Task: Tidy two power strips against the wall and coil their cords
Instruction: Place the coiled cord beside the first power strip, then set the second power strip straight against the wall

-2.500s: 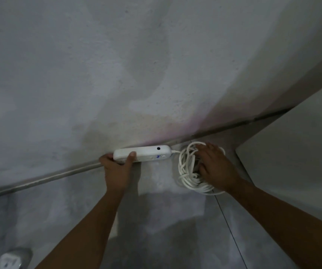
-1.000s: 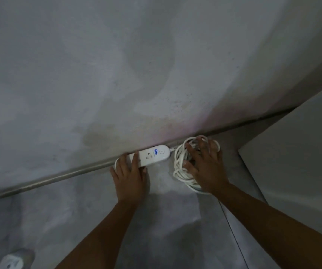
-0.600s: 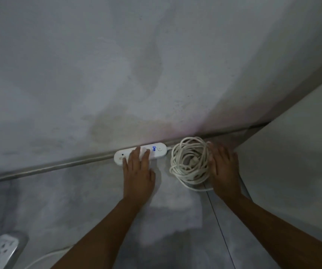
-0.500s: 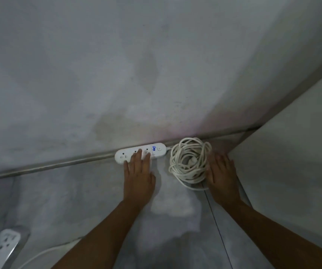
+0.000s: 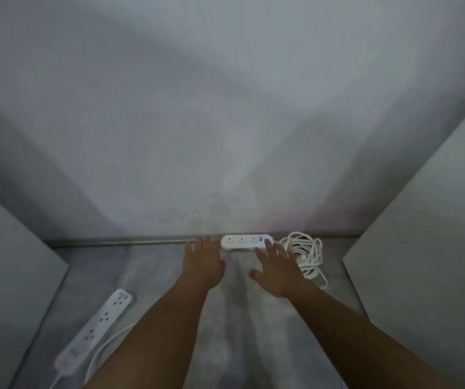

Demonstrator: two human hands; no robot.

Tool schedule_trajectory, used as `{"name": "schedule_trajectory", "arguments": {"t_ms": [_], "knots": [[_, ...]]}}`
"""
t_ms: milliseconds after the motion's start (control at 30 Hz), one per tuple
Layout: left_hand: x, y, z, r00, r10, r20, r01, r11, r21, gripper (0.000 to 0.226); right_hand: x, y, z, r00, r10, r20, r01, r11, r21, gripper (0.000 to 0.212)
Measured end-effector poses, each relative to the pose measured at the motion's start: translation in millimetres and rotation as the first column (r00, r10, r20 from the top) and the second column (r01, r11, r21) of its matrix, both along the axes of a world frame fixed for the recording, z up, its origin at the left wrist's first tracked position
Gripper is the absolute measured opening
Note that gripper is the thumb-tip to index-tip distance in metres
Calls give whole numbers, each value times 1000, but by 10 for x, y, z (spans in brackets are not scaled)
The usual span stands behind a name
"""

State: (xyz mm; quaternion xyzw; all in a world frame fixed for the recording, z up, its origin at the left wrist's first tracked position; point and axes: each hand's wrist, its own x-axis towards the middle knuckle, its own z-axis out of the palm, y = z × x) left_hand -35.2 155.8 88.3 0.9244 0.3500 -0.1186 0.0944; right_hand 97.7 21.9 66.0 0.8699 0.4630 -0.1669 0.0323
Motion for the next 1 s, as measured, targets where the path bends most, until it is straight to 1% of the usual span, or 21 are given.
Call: {"name": "schedule_trajectory", "arguments": {"t_ms": [133, 233, 300, 367, 467, 567, 633, 700, 767, 833, 867, 933, 1000], "knots": [[-656, 56, 521, 1000, 24, 16, -24, 999, 36, 62, -547, 361, 558, 989, 146, -29, -146, 989, -5, 76], [-1177, 215, 778, 993, 119, 16, -120, 992, 39, 62, -857, 663, 932, 967, 253, -15, -253, 968, 0, 78], [-1457, 376, 846, 986, 168, 13, -168, 983, 72, 61, -1067, 876, 1037, 952, 306, 0, -306, 952, -6, 81], [-1701, 561, 786, 979, 205, 14, -205, 976, 73, 60, -1298, 1116, 996, 934, 357, 0, -356, 934, -34, 84], [-2072, 840, 464, 965, 262, -28, -261, 965, 33, 59, -1642, 1521, 665, 900, 436, 8, -434, 898, -73, 86], [-2485, 1054, -42, 948, 300, -105, -301, 954, 9, 64, -1970, 1858, 158, 865, 500, -33, -501, 860, -94, 88], [-2714, 1179, -379, 935, 318, -156, -328, 944, -38, 74, -2155, 2015, -201, 836, 547, -52, -549, 829, -109, 87], [-2866, 1269, -695, 917, 341, -206, -372, 919, -133, 91, -2291, 2133, -515, 811, 582, -66, -586, 803, -110, 86], [-2976, 1267, -966, 887, 362, -287, -436, 861, -262, 111, -2388, 2198, -796, 793, 604, -79, -609, 784, -116, 85], [-3088, 1194, -1218, 854, 373, -362, -493, 803, -336, 121, -2462, 2234, -1041, 780, 622, -73, -626, 772, -113, 82], [-3135, 1151, -1328, 837, 383, -391, -519, 782, -344, 121, -2486, 2249, -1141, 776, 627, -69, -631, 768, -113, 81], [-3176, 1076, -1493, 798, 405, -447, -563, 767, -309, 120, -2519, 2281, -1305, 777, 626, -63, -629, 771, -94, 80], [-3158, 1028, -1603, 783, 449, -430, -585, 768, -263, 110, -2545, 2305, -1422, 794, 605, -65, -608, 793, -35, 77]]}}
